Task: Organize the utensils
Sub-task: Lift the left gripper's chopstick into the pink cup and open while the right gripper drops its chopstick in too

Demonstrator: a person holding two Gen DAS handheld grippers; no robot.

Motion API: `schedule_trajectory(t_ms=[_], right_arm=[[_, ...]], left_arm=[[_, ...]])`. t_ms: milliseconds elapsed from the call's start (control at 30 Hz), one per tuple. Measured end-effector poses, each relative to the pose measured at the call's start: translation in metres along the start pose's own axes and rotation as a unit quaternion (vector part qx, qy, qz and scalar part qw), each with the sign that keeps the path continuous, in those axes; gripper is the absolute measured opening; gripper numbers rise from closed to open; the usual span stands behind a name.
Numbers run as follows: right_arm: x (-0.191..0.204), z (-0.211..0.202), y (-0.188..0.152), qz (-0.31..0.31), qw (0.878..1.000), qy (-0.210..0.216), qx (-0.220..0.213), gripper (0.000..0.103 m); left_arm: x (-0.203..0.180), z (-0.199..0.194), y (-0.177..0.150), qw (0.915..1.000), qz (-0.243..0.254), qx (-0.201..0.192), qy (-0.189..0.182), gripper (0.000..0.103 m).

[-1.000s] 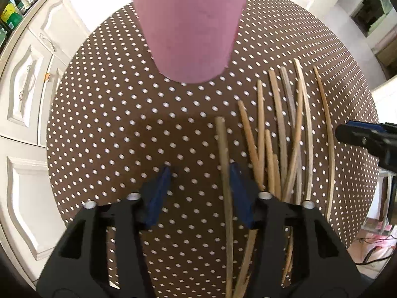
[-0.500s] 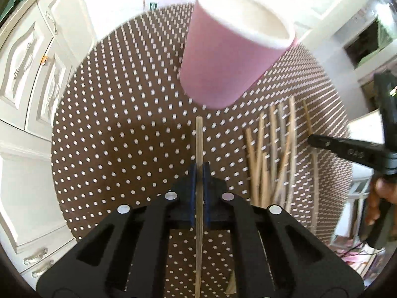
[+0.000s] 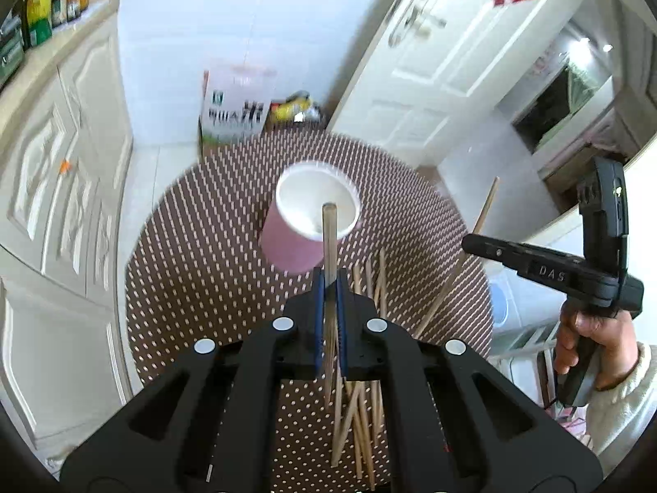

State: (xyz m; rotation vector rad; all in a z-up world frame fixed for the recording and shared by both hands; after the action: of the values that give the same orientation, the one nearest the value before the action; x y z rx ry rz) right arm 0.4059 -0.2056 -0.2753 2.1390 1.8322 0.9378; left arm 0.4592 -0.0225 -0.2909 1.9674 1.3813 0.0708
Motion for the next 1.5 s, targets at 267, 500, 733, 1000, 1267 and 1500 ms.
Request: schedule_trajectory(t_ms=[267, 500, 733, 1000, 1267, 1500], right_arm=[[0.046, -0.041, 0.051, -0.068, 0.994, 0.05, -0.075, 0.005], [0.071, -0.055, 0.092, -0.116, 0.982, 0.079, -0.123, 0.005], [0.079, -0.045, 0.107, -0.15, 0.973, 0.071, -0.159, 0.005], [0.065, -0.009, 0.086, -0.126, 0.984, 0.072, -0.103, 0.005], [0.057, 0.017, 0.063, -0.1, 0.991, 0.068, -0.053, 0.005], [0.058, 0.032, 0.05, -0.101, 0.993, 0.062, -0.026, 0.005]], left_arm=[[-0.018, -0.059, 0.058, 0.9924, -0.029, -0.119, 0.011, 0.005], [-0.024, -0.078, 0.094, 0.9799, -0.059, -0.185, 0.045, 0.005], [-0.018, -0.061, 0.101, 0.9746, -0.068, -0.194, 0.089, 0.006], [0.001, -0.02, 0.067, 0.9807, -0.083, -0.135, 0.115, 0.006], [0.009, 0.001, 0.048, 0.9839, -0.085, -0.098, 0.122, 0.006], [0.008, 0.011, 0.042, 0.9858, -0.08, -0.082, 0.123, 0.007]])
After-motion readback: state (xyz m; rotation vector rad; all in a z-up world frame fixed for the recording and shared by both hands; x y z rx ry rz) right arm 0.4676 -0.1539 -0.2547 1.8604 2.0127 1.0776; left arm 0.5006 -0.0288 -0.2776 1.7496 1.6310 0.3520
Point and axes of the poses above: each gripper's, at about its wrist camera, not at the fingertips, and z roughly the way its jaws point, x to its left, y to its top, the point moved 9 cm from there along z, roughly the way its jaws point, and after that the axes turned 5 degrees about -x, right-handed, at the moved point
